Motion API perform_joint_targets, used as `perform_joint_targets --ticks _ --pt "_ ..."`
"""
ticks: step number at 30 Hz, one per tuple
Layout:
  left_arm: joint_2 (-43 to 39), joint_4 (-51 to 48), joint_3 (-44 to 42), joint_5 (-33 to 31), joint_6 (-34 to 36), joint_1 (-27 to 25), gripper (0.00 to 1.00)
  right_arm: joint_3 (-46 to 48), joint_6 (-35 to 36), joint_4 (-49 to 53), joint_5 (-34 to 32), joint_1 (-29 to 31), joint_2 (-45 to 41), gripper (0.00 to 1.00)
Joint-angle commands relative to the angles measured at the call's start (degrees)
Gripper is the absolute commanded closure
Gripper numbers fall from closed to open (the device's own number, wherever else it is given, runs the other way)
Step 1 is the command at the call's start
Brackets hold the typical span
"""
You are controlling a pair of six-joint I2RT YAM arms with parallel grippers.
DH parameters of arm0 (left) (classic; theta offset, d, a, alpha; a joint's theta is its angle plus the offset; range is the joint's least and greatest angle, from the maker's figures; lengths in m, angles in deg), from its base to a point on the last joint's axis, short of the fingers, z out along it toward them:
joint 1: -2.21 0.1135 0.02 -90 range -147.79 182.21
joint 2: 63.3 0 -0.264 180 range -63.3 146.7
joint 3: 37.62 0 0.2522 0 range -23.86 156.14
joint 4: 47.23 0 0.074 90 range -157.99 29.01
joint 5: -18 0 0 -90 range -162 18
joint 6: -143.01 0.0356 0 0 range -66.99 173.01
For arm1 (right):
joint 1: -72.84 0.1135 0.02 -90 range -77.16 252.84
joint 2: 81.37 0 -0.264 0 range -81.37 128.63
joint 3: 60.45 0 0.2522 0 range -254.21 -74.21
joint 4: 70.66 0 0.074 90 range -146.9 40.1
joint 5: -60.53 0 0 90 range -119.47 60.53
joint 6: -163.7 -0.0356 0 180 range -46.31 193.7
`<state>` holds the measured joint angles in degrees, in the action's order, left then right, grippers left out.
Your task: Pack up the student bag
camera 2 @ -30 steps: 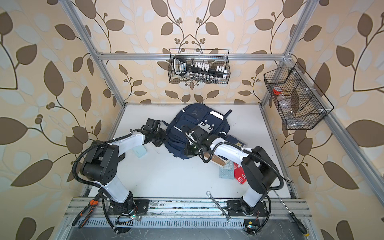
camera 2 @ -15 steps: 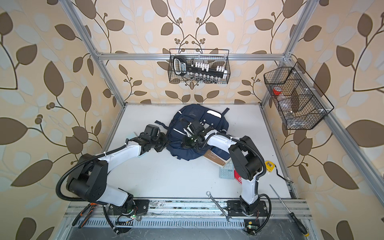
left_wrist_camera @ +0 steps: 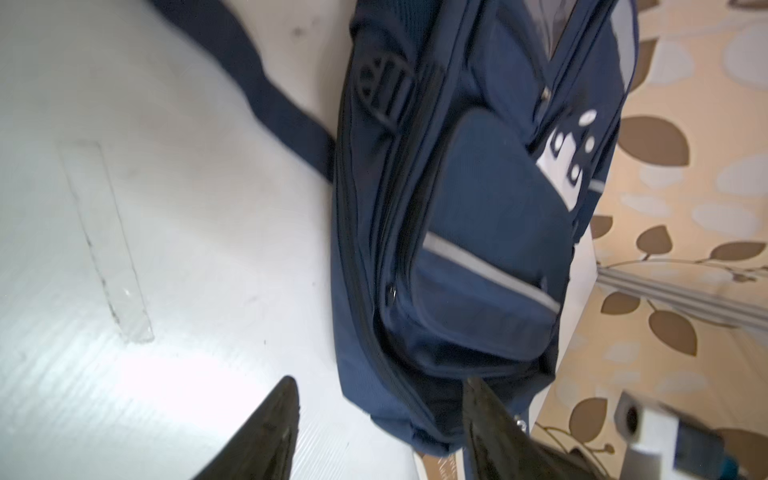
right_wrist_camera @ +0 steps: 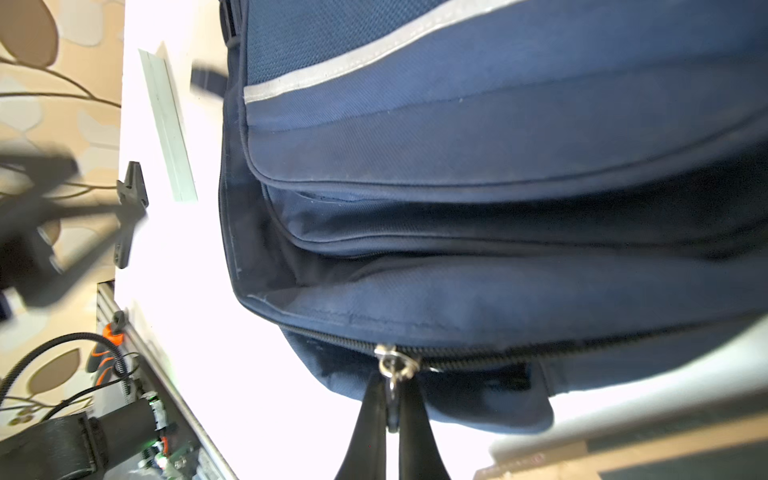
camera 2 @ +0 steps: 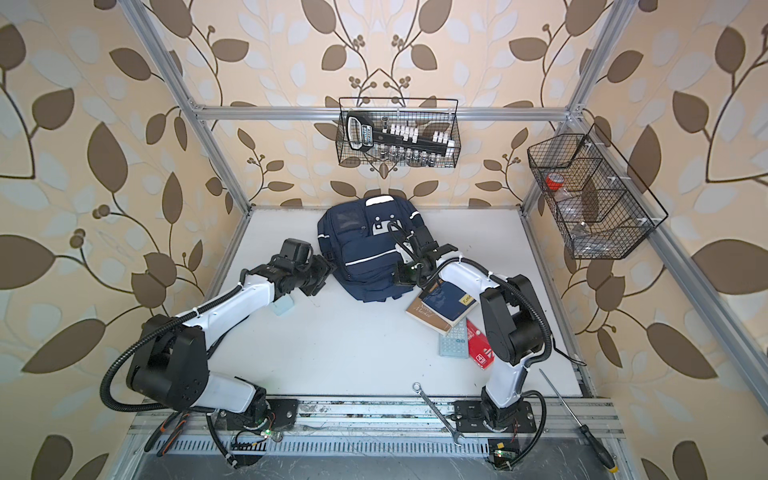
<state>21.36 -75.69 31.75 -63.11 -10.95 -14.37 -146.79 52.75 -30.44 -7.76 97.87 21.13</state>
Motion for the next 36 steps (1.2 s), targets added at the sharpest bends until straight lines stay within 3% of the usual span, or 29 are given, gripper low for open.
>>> perform_joint_targets --ticks 1,5,8,10,13,14,16,23,30,36 --pt "3.97 -2.4 0.54 4.49 1.03 -0.03 0.36 0.9 1.9 0.25 -1.14 1.38 -2.03 1.0" --pt "7.09 6.66 -3.42 9.79 -2.3 -0.83 0.36 -0.09 2.05 1.29 -2.13 2.91 -1.26 1.0" --pt "8.77 8.44 -3.55 9.78 -2.66 -2.61 0.36 -0.52 1.76 1.69 -2.71 4.1 -0.72 1.0" --pt "9.74 9.59 -3.36 9.9 -3.27 -2.76 0.42 -0.66 1.53 2.24 -3.02 4.78 -0.22 1.0" --pt "11.73 10.53 -2.24 9.43 -3.75 -2.76 0.59 -1.01 1.35 3.77 -3.88 5.71 0.03 1.0" --pt "12.43 10.35 -1.63 9.22 -3.71 -2.76 0.69 -1.05 1.2 4.34 -3.87 5.78 0.01 1.0" --pt "13.1 10.37 -1.01 8.71 -4.08 -2.76 1.0 -1.67 1.13 6.3 -3.5 6.07 0.23 1.0" --pt "10.31 11.86 -2.34 6.09 -6.5 -4.35 1.0 -6.74 -1.49 10.69 -2.34 12.59 2.14 1.0" --pt "5.42 13.48 -3.01 3.88 -9.15 -7.35 1.0 -20.53 -6.0 11.31 -2.26 20.53 14.07 1.0" --pt "-0.44 10.57 -2.26 1.9 -7.28 -7.55 1.0 -22.29 -8.18 6.81 -1.01 21.33 17.26 1.0"
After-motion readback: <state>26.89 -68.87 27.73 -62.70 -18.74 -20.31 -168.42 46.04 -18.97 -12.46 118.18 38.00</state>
